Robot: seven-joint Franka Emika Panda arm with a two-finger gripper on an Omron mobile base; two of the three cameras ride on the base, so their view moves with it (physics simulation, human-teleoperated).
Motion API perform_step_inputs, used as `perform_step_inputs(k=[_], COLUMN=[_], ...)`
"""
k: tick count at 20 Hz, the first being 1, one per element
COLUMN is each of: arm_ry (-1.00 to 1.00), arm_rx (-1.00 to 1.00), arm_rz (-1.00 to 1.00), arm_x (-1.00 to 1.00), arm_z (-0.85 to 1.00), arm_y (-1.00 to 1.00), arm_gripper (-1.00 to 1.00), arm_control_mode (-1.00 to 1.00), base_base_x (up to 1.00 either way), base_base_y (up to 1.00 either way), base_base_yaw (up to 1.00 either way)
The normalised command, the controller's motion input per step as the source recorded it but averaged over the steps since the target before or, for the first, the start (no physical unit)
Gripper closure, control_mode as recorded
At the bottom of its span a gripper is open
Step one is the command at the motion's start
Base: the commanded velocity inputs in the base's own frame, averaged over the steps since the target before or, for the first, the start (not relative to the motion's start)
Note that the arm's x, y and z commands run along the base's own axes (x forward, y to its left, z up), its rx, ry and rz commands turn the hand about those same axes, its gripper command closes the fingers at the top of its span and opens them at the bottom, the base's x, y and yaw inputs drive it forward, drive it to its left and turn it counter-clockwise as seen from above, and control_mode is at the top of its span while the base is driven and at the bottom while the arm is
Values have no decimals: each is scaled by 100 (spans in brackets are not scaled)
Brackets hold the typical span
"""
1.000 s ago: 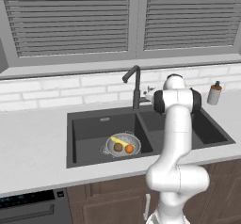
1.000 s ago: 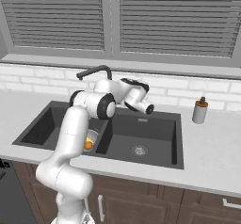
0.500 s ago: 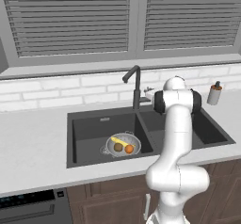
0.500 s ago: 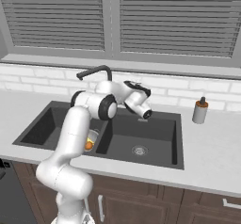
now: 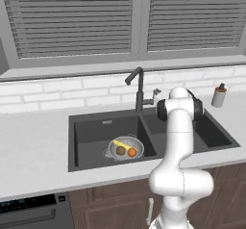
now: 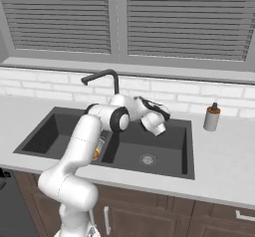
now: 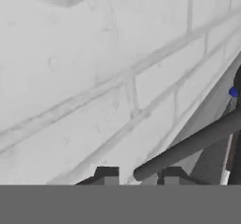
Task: Put the colander in the sink, put the kiwi, banana, tangerine in the colander, and turn on the sink faucet and pour water over the colander.
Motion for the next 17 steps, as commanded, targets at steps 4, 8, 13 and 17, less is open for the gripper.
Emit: perform_step_inputs(k=[4,8,13,17], arm_ry=[3,-18,-63,-75], arm_rx=[0,1,-1,-8], arm_rz=[-44,-20,0,0], arm_x=[52,-31,-100,-100], arm_z=[-20,55,100,98], arm_y=[-94,-17,23,39], arm_gripper=[100,100,100,100], arm_control_mode=[-100,-100,-100,-100], base_base_x=[0,0,0,0], base_base_y=[0,0,0,0], base_base_yaw=[0,0,0,0])
